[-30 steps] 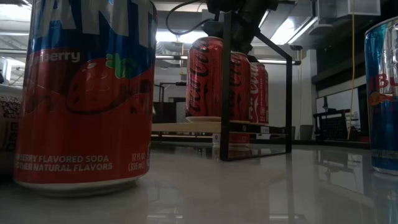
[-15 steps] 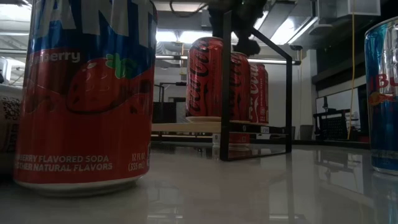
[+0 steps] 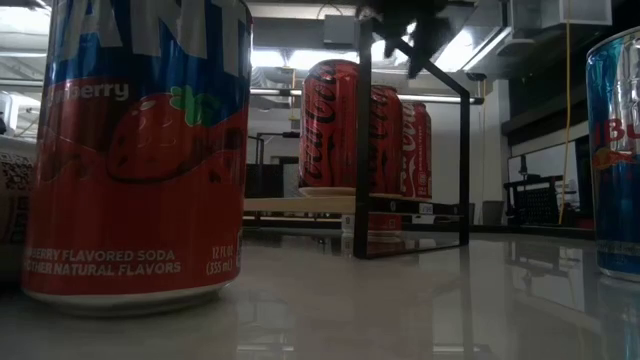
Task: Place canned beverage on shelf
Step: Put the left blue soda can on the shelf aligned with the other blue soda can
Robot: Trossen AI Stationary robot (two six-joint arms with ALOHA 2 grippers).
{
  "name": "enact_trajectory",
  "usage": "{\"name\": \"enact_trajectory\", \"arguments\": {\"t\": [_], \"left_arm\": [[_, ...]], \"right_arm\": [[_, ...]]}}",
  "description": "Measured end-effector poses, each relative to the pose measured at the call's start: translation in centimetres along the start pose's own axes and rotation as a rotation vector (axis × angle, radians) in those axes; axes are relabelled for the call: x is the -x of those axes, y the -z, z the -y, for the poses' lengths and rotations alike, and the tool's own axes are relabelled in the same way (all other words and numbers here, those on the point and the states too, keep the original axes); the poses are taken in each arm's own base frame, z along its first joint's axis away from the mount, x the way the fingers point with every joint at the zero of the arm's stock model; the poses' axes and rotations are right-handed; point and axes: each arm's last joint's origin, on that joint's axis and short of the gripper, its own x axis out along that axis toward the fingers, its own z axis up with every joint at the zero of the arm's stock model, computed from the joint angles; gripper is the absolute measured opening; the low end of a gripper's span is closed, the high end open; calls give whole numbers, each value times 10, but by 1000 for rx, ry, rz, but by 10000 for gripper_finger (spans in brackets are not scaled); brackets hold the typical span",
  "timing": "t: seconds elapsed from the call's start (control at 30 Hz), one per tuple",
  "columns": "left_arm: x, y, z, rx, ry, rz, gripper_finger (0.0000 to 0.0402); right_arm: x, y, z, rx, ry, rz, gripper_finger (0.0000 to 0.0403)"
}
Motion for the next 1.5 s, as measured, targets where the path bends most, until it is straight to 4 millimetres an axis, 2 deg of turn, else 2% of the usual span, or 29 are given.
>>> {"name": "enact_trajectory", "arguments": {"t": [0.17,0.37,0.57,0.73,0.87,1.07,1.5], "left_arm": [[0,0,0,0,0,0,181],[0,0,0,-1,0,-1,181],[0,0,0,-1,1,0,181],[0,0,0,-1,1,-1,181],[0,0,0,-2,1,-4,181],[0,1,0,-2,2,-7,181],[0,1,0,-2,2,-7,181]], "right_arm": [[22,35,-20,10,59,-52,374],[43,72,-55,-11,-2,-4,374],[51,105,-85,-6,-29,16,374],[52,123,-103,-3,-39,48,374],[48,130,-111,-34,-43,40,374],[33,142,-116,-119,-17,-20,374],[-11,161,-122,-178,5,-139,374]]}}
